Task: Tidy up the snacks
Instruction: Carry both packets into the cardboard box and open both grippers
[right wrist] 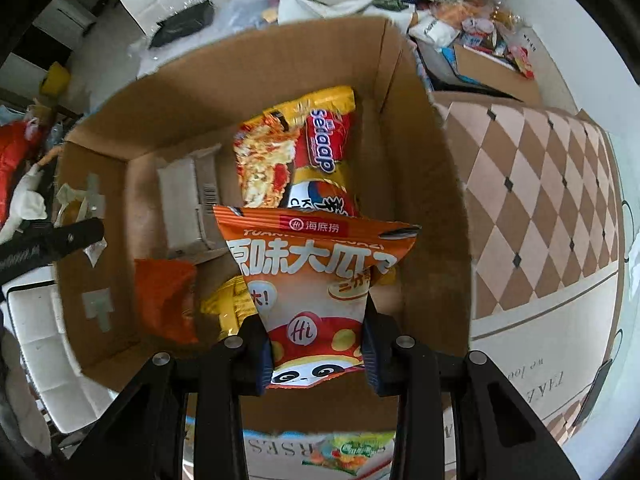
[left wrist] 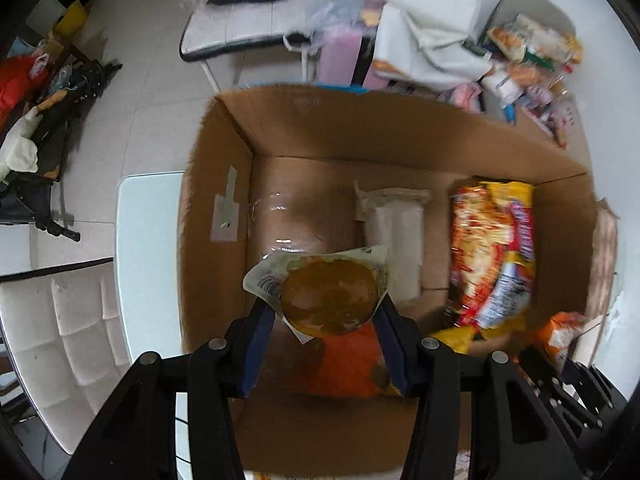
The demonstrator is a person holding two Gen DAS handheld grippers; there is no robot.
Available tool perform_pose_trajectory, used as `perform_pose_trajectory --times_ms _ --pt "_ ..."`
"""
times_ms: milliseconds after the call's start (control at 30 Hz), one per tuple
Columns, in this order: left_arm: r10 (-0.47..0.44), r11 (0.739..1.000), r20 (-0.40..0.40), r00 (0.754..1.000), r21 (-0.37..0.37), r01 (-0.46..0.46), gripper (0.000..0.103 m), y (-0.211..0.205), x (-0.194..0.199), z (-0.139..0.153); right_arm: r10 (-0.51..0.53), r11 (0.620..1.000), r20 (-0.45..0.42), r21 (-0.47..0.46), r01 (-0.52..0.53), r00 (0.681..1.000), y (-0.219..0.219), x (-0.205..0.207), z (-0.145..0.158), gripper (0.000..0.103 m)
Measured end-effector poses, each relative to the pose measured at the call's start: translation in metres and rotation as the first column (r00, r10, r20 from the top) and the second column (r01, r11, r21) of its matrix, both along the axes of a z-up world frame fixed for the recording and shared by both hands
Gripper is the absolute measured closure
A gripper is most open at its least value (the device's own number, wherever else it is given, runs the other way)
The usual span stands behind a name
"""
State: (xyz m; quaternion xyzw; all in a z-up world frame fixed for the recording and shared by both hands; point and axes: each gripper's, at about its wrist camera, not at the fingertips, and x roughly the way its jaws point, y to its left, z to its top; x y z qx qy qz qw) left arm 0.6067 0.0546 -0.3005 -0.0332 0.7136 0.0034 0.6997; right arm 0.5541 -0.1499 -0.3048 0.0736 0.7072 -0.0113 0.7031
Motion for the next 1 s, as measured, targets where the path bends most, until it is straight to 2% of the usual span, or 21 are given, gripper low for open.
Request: perform_pose_trajectory --times_ms 200,333,400,433,567,733,867,1000 --pt "0.005 0.999 -0.041 0.999 0.043 -0.004 0.055 0.005 0.013 -0.029 0.003 1.000 -0.035 -0.012 -0.003 0.999 0.001 0.004 -0.028 0.065" --pt "-0.023 0.996 -0.051 0.998 0.089 0.027 0.053 0.001 0.014 -0.034 0.027 1.000 -0.076 -0.004 -0.028 0.997 0.000 0.008 -0.044 0.064" --pt "-0.036 0.996 -0.052 0.998 0.083 0.040 0.052 -0.003 0.013 -0.034 0.049 0.999 -0.117 0.011 -0.048 0.992 0.000 0.009 -0.052 0.051" --pt "-0.040 0.997 -0.058 0.997 0.068 0.044 0.052 -0.004 0.014 -0.034 0.063 0.998 -0.127 0.014 -0.061 0.990 0.001 0.009 -0.054 0.030" --pt "-0.026 0.999 -0.045 0.999 0.045 0.028 0.051 -0.003 0.014 -0.032 0.108 0.994 -0.130 0.011 -0.107 0.986 0.011 0.007 -0.052 0.013" --pt "-0.006 1.000 -0.020 1.000 0.031 0.007 0.049 0.002 0.013 -0.024 0.080 0.997 -0.108 0.005 -0.080 0.991 0.007 0.008 -0.045 0.013" --pt "0.001 1.000 -0.003 1.000 0.020 -0.001 0.043 0.004 0.006 -0.010 0.062 0.998 -0.093 0.009 -0.062 0.994 -0.001 0.005 -0.037 0.013" --pt "0.008 1.000 0.033 0.999 -0.005 -0.007 0.043 0.003 -0.006 0.005 0.072 0.997 -0.054 -0.006 -0.073 0.996 -0.004 0.002 -0.023 0.013"
